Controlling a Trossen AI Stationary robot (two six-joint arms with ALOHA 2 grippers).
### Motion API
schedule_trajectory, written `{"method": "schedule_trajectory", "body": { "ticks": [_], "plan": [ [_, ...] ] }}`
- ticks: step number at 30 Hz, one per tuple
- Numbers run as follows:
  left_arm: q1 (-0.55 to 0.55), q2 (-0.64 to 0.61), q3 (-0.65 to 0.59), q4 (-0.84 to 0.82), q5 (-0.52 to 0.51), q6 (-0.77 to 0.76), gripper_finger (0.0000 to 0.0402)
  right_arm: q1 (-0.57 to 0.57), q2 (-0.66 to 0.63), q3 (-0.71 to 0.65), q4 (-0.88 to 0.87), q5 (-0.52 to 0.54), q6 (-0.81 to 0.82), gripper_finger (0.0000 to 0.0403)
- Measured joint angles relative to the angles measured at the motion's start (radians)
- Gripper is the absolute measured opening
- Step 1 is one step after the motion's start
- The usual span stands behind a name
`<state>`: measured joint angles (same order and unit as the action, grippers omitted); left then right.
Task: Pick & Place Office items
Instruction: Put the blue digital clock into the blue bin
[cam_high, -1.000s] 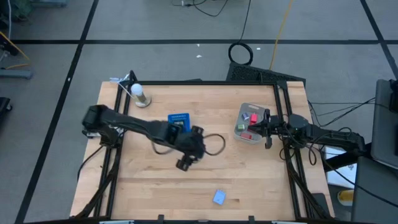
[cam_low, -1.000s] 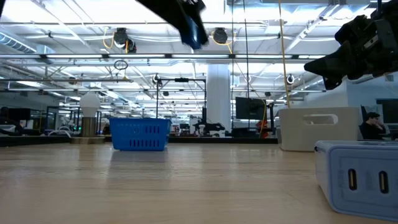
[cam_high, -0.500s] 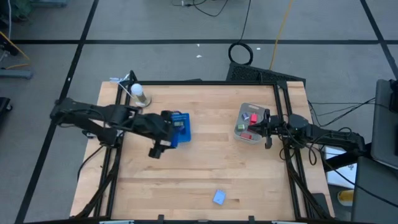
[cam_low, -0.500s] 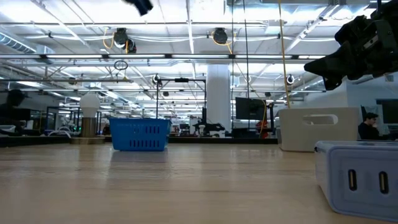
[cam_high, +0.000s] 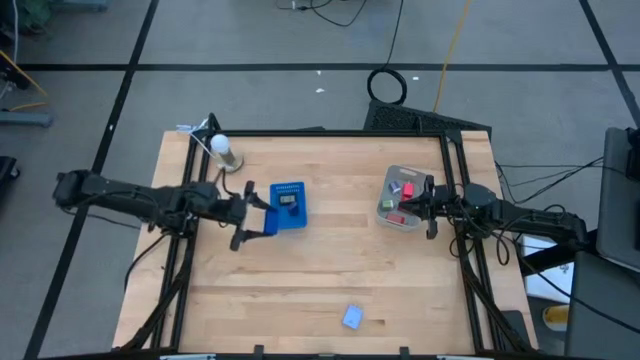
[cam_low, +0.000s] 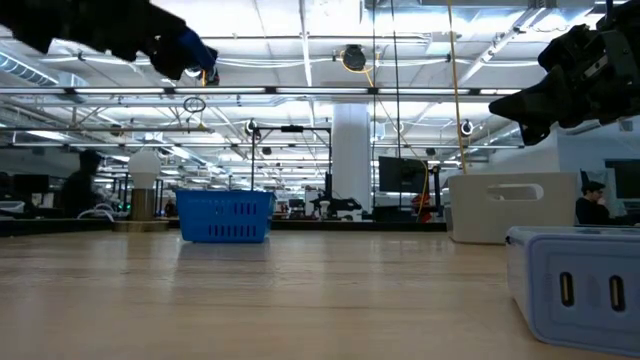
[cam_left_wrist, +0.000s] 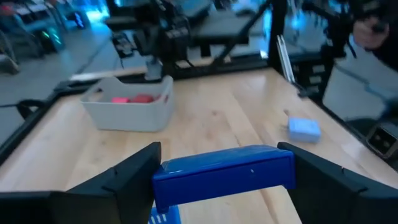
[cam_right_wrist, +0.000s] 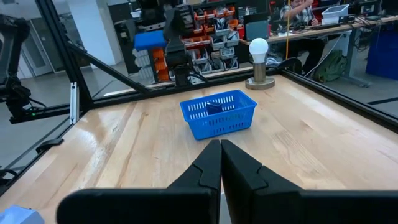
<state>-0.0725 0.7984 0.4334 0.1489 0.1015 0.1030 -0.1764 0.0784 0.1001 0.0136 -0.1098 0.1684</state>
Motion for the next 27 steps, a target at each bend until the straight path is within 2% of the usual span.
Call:
{"method": "schedule_trajectory", "body": {
  "ticks": [5,11,14,17,21,27],
  "plan": [
    [0.03,-0.069,-0.152,0.199,0.007,-0.028,0.029,0.0,0.0,0.0,0.001,0.0,0.0,0.0002],
    [0.053,-0.087,-0.304,0.442,0.014,-0.05,0.0323,0.0,0.0,0.0,0.002,0.0,0.0,0.0002],
    [0.062,-0.087,-0.344,0.513,0.014,-0.059,0.0312,0.0,0.0,0.0,0.003,0.0,0.0,0.0002],
    [0.075,-0.086,-0.354,0.528,0.003,-0.084,0.029,0.0,0.0,0.0,0.003,0.0,0.0,0.0002],
    [0.101,-0.086,-0.322,0.49,-0.042,-0.17,0.0289,0.0,0.0,0.0,0.003,0.0,0.003,0.0002],
    [0.154,-0.064,-0.168,0.236,-0.066,-0.257,0.0319,0.0,0.0,0.0,0.004,0.001,0.003,0.0002]
  ]
}}
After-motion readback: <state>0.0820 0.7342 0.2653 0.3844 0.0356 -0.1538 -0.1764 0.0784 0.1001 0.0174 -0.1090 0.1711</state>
